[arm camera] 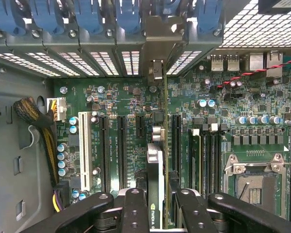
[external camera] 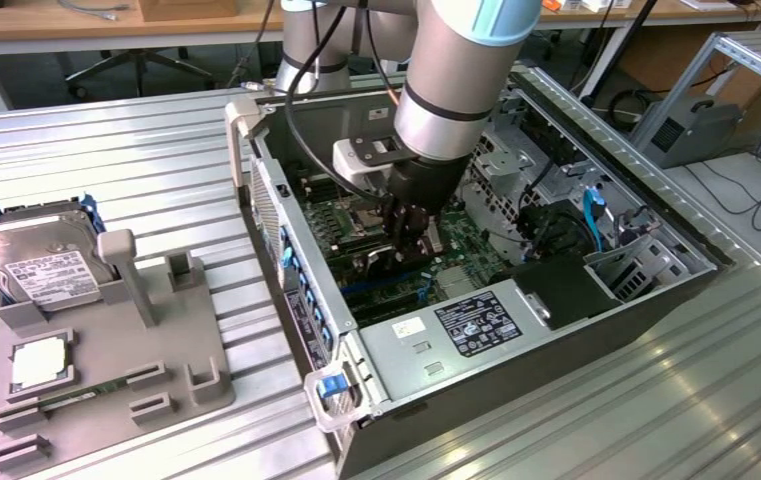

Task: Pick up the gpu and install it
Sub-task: 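Insert the gpu into the slot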

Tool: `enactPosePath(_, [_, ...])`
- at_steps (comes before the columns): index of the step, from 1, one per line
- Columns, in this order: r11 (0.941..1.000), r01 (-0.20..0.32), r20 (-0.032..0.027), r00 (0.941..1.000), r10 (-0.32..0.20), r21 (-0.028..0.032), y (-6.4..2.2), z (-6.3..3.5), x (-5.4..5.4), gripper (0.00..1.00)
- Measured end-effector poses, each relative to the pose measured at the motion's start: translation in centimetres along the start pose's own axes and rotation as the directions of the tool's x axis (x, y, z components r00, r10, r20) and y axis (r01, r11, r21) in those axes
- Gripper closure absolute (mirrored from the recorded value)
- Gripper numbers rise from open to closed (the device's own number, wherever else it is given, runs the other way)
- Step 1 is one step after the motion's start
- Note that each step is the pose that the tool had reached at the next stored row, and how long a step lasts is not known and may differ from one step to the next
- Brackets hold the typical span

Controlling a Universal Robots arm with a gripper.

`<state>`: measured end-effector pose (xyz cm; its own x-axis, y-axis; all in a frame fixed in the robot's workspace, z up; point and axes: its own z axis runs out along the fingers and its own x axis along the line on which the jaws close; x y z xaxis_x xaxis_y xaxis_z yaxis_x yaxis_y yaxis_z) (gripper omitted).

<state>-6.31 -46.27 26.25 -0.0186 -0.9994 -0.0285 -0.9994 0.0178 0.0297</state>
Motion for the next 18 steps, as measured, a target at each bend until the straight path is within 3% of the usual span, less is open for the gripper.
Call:
enactPosePath(4, [1.0, 0.0, 0.0008, 1.0, 0.0, 0.0001, 0.0, -0.09, -0.01, 0.73])
enactPosePath(7, [1.0, 0.0, 0.0058, 1.0, 0.0, 0.0, 0.02, -0.1, -0.01, 0.73])
enactPosePath(18, [1.0, 0.0, 0.0058, 1.0, 0.0, -0.0001, 0.04, 0.22, 0.01, 0.73])
